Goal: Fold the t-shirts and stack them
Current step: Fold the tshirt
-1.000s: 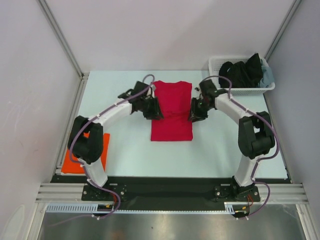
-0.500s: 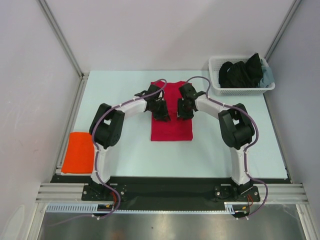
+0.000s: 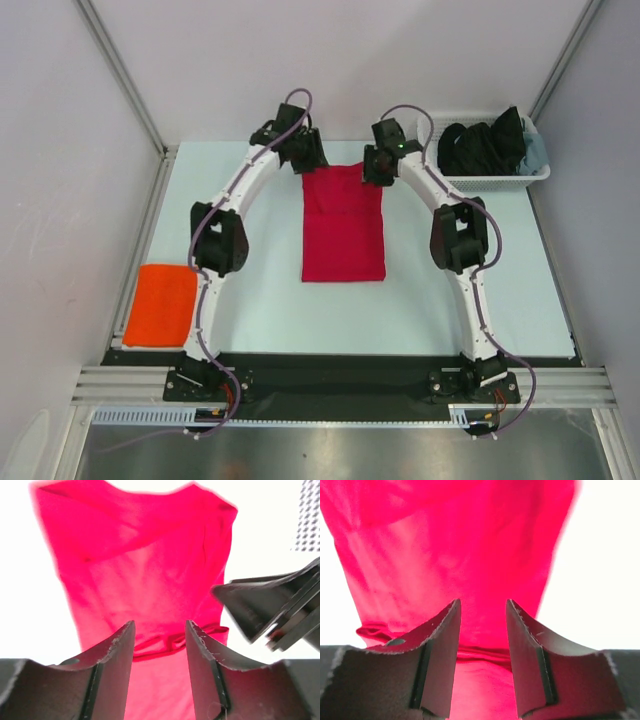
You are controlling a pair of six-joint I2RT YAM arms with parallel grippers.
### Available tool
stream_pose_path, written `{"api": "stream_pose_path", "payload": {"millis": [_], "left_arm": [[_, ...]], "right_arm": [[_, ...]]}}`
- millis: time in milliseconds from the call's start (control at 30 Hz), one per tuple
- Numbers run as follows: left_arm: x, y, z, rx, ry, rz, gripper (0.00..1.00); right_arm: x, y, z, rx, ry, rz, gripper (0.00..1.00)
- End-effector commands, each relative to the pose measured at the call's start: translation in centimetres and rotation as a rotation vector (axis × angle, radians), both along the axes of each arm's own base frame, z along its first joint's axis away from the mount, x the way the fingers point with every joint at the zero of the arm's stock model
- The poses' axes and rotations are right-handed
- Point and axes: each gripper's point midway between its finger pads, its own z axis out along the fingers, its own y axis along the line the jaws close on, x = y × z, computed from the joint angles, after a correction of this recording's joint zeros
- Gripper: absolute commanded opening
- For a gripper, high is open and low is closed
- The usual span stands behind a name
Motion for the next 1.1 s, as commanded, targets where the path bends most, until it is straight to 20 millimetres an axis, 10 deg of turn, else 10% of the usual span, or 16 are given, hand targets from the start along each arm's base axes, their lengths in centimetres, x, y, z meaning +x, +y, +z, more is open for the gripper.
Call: {"api": "stream_pose_path", "payload": {"millis": [0, 100, 133, 200, 233, 467, 733, 1067], "left_arm": [[-1.7, 2.5, 6.5, 0.06, -0.088, -0.019, 0.5], [-5.9, 1.9, 6.7, -0.035, -0.076, -0.077, 0.47], [-8.6, 2.0, 2.7, -0.053, 0.028, -0.086, 0.45], [-11.2, 0.1, 4.7, -0.149, -0.02, -0.158, 0.37], [-13.7, -0.5, 2.4, -0.151, 0.039, -0.182, 0.34], [-20.1, -2.6, -1.3, -0.199, 0.121, -0.273, 0.22], [-21.3, 0.1, -7.6, -0.128, 0.269, -0.242, 0.17], [-27.0, 4.2, -13.2, -0.071, 0.373, -0.233, 0.13]], "right_arm": [[-0.7, -1.7, 4.7, -0.03, -0.015, 0.048, 0.47], [-4.1, -1.1, 6.5, 0.055, 0.021, 0.131, 0.46], [-5.2, -1.0, 6.8, 0.098, 0.04, 0.15, 0.45], [-9.1, -0.8, 7.1, 0.231, 0.107, 0.183, 0.35], [-10.6, -0.8, 7.0, 0.279, 0.129, 0.194, 0.25], [-21.4, 2.1, 3.8, 0.557, 0.339, 0.343, 0.1], [-24.7, 3.8, -1.5, 0.608, 0.458, 0.357, 0.07], [-28.1, -2.5, -7.8, 0.519, 0.554, 0.211, 0.07]]}}
